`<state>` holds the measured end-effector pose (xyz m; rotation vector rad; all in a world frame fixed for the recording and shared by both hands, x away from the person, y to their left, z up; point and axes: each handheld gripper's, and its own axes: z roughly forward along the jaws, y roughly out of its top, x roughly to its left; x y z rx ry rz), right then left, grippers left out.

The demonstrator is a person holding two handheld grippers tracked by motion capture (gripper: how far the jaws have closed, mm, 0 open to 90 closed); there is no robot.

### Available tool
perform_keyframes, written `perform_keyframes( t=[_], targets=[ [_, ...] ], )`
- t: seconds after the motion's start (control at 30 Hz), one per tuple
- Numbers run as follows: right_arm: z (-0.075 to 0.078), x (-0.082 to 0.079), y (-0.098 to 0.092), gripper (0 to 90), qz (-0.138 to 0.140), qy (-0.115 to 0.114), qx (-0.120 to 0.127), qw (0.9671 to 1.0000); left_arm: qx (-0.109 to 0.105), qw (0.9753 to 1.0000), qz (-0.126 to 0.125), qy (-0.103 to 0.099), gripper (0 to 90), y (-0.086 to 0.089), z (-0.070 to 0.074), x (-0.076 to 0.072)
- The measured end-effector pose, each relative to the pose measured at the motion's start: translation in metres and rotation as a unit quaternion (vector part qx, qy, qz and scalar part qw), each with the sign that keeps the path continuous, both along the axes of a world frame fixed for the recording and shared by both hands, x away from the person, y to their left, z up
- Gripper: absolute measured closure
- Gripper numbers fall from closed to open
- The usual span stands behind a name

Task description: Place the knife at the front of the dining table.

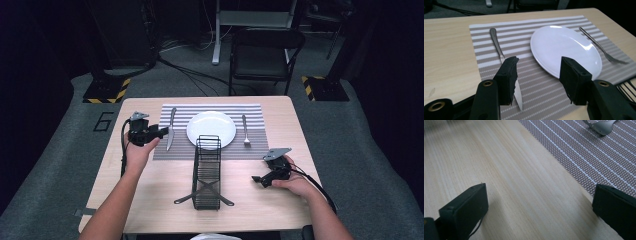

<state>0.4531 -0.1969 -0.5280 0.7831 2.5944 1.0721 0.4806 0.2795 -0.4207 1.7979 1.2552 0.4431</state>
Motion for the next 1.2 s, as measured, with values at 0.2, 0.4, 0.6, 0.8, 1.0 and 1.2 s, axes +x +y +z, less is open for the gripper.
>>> perform_keyframes(
  t=[0.2,0.4,0.6,0.8,1.0,1.2],
  targets=[
    [0.000,0.000,0.000,0.0,0.000,0.000,0.000,1.0000,0.013,0.9997,-0.020,0.002,47.5,0.007,-0.003,-0.021],
    [0.000,0.000,0.000,0.0,0.000,0.000,0.000,1.0000,0.009,0.9998,-0.012,0.015,47.4,0.021,-0.024,-0.039],
    [0.000,0.000,0.000,0.0,-0.001,0.001,0.000,1.0000,0.028,0.9991,-0.003,0.032,47.3,0.029,-0.049,-0.047],
    [0.000,0.000,0.000,0.0,-0.001,0.001,0.000,1.0000,0.016,0.9987,-0.006,0.048,46.9,0.038,-0.069,-0.051],
    [0.000,-0.001,0.001,0.0,-0.006,0.003,0.003,1.0000,0.022,0.9986,-0.009,0.047,45.9,0.042,-0.083,-0.050],
    [0.000,0.000,0.001,0.0,-0.005,0.002,0.003,1.0000,0.032,0.9982,0.008,0.050,45.6,0.046,-0.091,-0.050]
  ],
)
